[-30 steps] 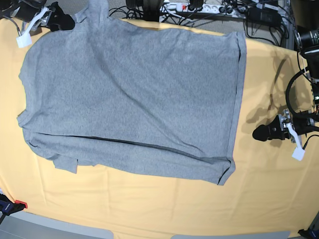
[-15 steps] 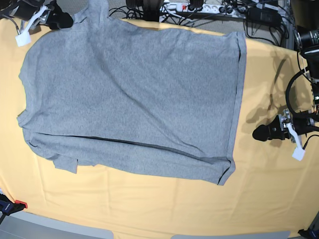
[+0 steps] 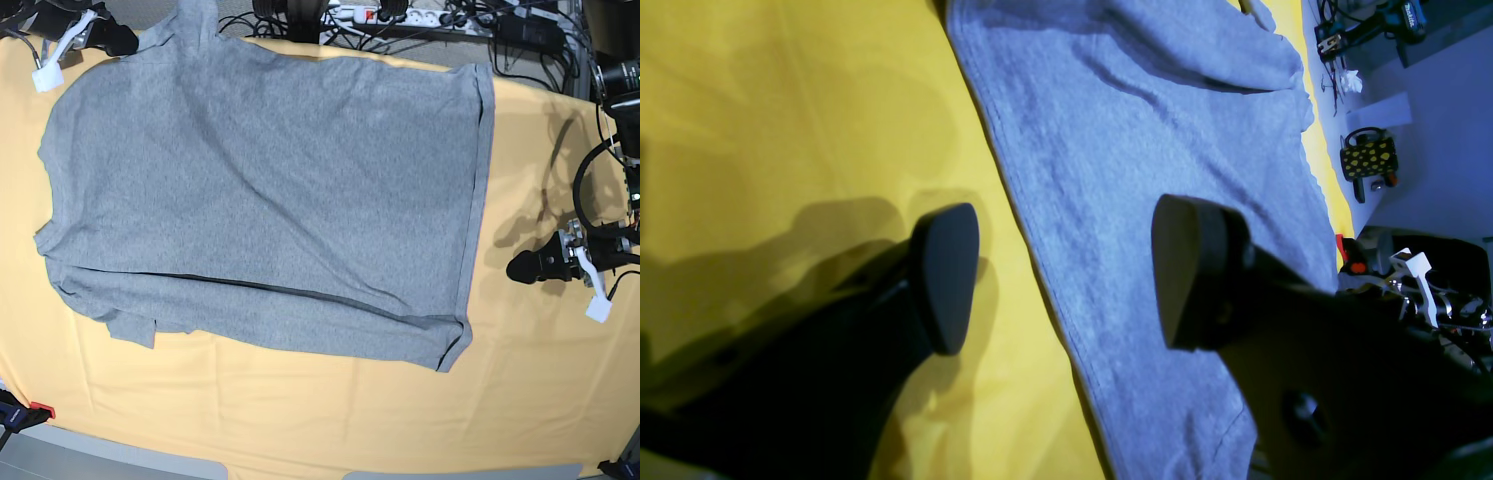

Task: Layout the t-shirt on the table in an organized manner, then fold the t-shirt properly
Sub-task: 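Hold the shirt corner raised with the right gripper, left gripper waiting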

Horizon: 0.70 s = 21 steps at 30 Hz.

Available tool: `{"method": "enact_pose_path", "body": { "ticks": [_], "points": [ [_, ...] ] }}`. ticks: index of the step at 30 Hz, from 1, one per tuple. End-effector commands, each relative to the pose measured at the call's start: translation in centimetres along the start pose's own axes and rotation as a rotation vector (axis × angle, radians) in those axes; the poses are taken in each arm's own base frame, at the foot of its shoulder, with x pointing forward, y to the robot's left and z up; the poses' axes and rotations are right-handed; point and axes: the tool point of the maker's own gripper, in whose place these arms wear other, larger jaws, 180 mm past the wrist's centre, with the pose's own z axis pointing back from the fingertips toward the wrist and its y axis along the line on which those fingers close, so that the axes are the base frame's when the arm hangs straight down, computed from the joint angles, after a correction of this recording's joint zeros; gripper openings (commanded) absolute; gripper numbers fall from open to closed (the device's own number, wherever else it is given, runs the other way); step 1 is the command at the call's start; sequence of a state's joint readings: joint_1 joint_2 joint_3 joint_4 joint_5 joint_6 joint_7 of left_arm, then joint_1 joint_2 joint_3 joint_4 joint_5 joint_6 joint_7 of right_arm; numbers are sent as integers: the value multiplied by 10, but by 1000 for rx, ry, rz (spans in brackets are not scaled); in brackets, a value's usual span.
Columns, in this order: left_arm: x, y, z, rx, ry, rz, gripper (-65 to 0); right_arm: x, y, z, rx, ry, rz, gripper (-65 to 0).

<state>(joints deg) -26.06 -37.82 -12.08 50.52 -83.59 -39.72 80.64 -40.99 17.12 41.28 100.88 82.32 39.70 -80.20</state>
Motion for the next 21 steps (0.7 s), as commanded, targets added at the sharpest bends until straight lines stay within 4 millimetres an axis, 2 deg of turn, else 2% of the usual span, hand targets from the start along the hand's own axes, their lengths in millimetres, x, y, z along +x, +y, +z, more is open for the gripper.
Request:
{"method": "enact_pose_path", "body": {
  "ticks": [1, 6, 12, 16, 21],
  "points": [
    [23, -6, 11, -3, -54, -44, -234, 5, 2, 5, 3, -11, 22, -650],
    [23, -6, 11, -3, -54, -44, -234, 7, -3, 10, -17, -25, 19, -650],
    [23, -6, 11, -3, -54, -44, -234, 2, -9, 38, -96, -41, 14, -650],
    [23, -6, 11, -3, -54, -44, -234, -7, -1, 50, -119, -35, 20, -650],
    [23, -6, 11, -3, -54, -44, -234, -23, 12, 47, -109, -30, -14, -650]
  ]
}}
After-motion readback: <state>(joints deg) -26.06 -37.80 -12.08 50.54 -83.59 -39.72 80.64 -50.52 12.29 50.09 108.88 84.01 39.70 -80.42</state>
